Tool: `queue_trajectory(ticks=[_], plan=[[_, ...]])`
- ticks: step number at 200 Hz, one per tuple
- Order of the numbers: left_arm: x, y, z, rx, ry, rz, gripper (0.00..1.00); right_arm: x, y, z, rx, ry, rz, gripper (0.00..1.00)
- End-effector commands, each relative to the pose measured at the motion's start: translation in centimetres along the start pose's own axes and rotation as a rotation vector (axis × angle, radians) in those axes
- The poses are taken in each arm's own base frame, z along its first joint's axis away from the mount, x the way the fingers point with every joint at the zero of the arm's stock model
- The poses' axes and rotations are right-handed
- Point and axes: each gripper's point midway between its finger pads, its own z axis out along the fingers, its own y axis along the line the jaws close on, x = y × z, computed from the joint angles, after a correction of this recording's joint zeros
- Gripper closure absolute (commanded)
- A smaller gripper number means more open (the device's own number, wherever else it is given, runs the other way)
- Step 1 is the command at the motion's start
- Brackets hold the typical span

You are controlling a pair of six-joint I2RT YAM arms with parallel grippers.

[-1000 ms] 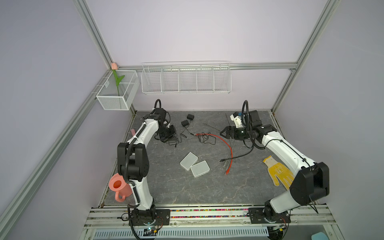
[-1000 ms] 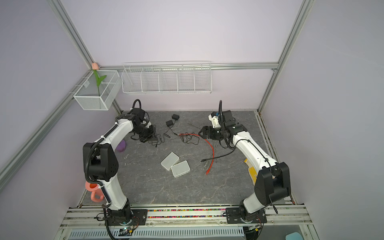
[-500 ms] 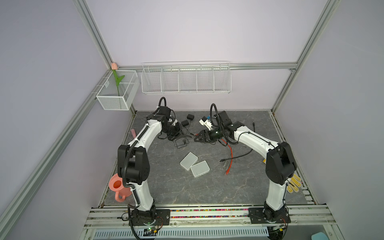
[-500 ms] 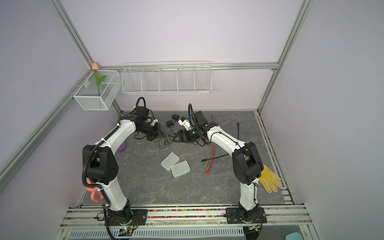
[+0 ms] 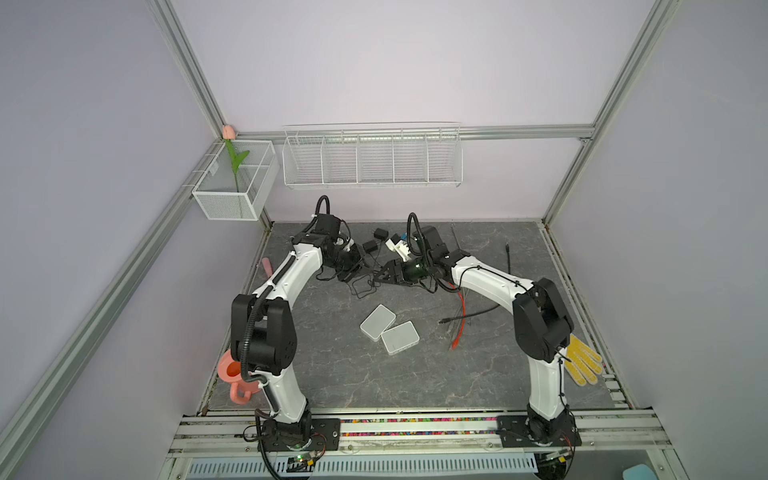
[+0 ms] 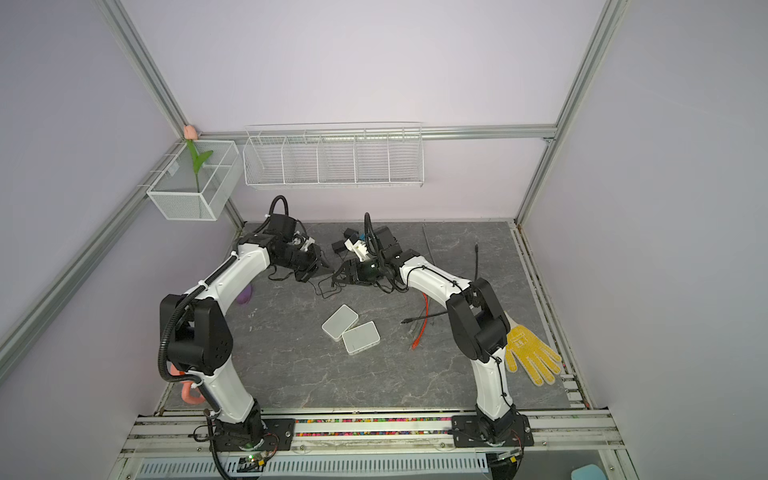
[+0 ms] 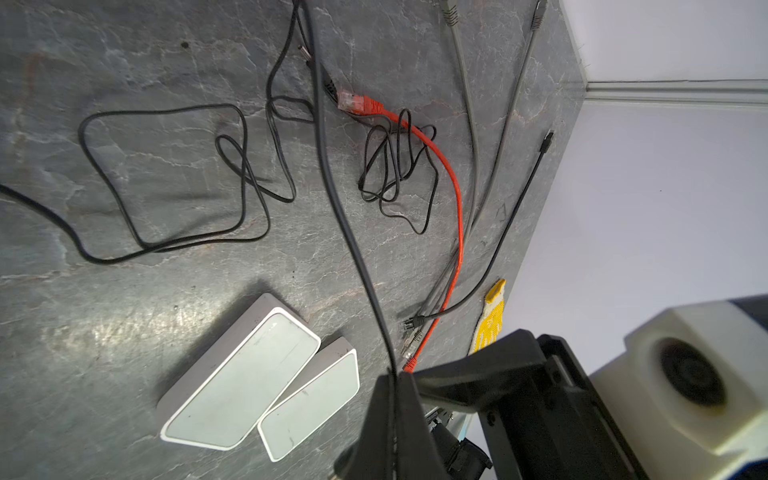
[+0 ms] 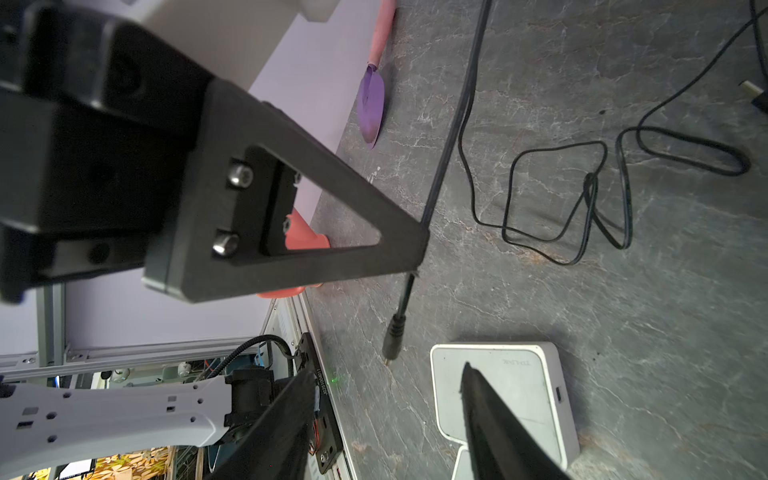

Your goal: Insert the plug into the switch port

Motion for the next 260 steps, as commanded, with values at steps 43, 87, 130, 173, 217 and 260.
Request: queue_trajectory(ticks=[43,87,130,173,217,260], plan=[[0.4,-0.8,-0.8,0.038,-0.016,-0.007,1.00,-0.7,0.3,1.7,-0.016,0.016,0.016,0.51],[0.5,-0.9,-0.7,0.051,-0.018,-0.013,1.00,-0.8,0.5,2.4,-0.023,0.018,0.017,0.56],[0.4,-1.0,-0.8,0.061,-0.031,-0.021,1.00,-0.1,0.7,2.7,-0.027,0.035,0.029,0.60],[0.2,-1.0,-0.7,0.060,-0.040,-0.030,1.00,0.4,0.6,2.9,-0.022,0.045,0.036,0.62],[0.0,-1.0,-0.7,0.060,-0.048,-0.034,1.00,0.8,0.4,2.9,-0.015,0.046,0.042,0.73],[-0.1,-0.4,-0.5,0.044,-0.053,-0.053,1.00,1.1,0.4,2.8,-0.008,0.054,0.054,0.91]])
